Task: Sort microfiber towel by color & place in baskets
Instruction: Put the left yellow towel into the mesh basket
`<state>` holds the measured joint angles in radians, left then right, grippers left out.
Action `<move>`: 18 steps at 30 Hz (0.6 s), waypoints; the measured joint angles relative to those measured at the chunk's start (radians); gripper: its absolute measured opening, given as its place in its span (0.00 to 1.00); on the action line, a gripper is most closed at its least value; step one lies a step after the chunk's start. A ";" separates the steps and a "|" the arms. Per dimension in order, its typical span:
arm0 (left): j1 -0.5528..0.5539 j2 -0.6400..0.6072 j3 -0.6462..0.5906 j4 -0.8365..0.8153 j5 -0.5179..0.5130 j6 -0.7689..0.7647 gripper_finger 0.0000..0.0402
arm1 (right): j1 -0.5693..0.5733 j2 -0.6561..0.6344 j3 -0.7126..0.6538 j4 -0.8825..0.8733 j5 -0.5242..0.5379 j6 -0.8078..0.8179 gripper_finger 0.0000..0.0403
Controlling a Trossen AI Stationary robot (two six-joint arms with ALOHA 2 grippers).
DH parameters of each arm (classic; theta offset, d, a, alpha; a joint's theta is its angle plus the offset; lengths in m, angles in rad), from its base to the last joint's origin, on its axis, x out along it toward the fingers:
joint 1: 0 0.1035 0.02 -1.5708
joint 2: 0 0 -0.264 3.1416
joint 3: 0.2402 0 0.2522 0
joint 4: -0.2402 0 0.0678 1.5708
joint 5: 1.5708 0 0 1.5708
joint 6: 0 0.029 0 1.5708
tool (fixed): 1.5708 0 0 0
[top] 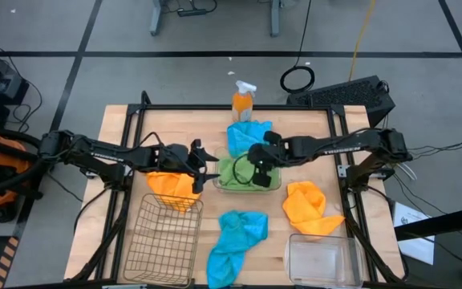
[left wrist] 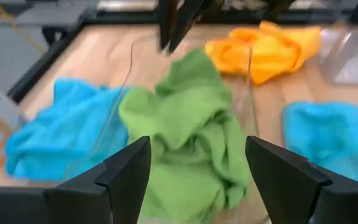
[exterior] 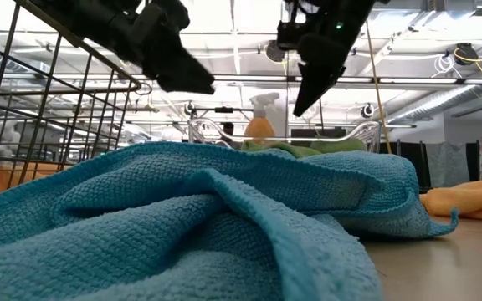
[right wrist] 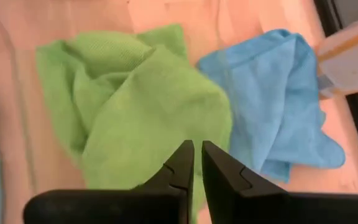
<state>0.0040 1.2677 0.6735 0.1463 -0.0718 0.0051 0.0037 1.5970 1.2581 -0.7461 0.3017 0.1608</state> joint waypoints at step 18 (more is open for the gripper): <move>0.047 -0.144 0.000 -0.606 -0.217 -0.331 0.67 | 0.245 -0.034 -0.170 0.187 0.239 0.138 0.06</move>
<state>0.0510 1.1233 0.6735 -0.4596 -0.2889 -0.3255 0.2491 1.5631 1.0878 -0.5587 0.5410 0.2986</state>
